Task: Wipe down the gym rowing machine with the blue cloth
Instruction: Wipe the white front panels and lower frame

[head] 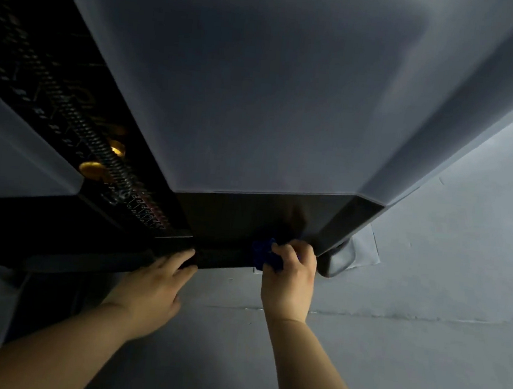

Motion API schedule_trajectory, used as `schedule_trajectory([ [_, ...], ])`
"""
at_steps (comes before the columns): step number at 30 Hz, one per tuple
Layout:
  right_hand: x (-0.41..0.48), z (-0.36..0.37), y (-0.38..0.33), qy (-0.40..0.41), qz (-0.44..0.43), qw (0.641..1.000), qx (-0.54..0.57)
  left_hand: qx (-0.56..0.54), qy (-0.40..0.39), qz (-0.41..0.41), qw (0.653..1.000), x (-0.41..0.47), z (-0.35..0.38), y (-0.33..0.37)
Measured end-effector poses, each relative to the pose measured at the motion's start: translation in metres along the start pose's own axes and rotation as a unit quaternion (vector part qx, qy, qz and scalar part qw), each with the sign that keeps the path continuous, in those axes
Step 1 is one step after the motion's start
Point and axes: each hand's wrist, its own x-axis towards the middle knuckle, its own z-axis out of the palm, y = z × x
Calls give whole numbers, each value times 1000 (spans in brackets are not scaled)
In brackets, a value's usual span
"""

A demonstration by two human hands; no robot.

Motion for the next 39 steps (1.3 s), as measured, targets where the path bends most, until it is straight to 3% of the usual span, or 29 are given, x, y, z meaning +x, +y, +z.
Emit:
schedule_trajectory([
  [4,5,-22,-18,34,3,999,24,16,-9,1,1000,-3,-3,-8],
  [10,12,-88,-122,181,-131,959,172,-14,29,-66,997,1,-3,-12],
  [14,8,-71,-101,131,-159,974,94,-34,43,-90,994,8,-10,-5],
  [22,2,-3,-25,-28,8,1000,-10,-34,30,-77,996,6,-5,-11],
  [25,-2,-5,-28,-40,49,998,-11,-32,22,-73,997,6,-9,-11],
  [28,0,-26,-64,43,-6,998,52,-31,16,-61,998,3,-8,-15],
  [32,1,-56,-126,144,-129,972,133,-16,19,-48,999,-3,-4,-17],
  [35,-1,-52,-130,139,-169,968,125,-15,29,-51,998,-8,0,-19],
  [39,-4,-14,-98,86,-158,982,60,-11,-22,-51,998,-9,9,-18],
])
